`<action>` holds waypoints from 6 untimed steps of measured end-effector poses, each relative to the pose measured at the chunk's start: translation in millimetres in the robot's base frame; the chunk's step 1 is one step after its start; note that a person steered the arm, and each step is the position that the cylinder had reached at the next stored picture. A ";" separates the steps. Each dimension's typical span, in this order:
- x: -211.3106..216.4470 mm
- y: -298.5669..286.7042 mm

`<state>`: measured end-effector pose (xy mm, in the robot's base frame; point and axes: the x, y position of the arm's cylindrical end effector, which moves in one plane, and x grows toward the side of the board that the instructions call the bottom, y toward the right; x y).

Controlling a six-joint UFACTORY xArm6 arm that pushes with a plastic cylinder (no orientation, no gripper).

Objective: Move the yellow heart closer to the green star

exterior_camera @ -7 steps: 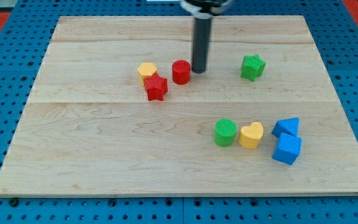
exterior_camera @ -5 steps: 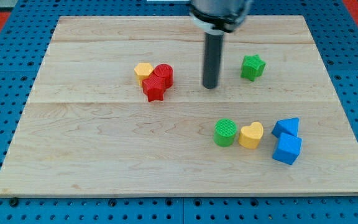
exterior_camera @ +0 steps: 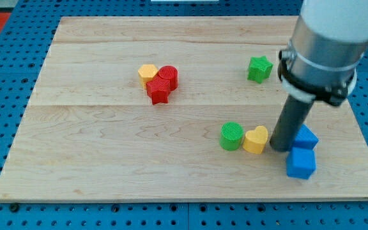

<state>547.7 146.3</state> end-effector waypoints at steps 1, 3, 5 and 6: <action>4.0 -11.5; -63.4 -112.3; -46.4 -44.0; -62.6 6.3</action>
<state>485.1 152.6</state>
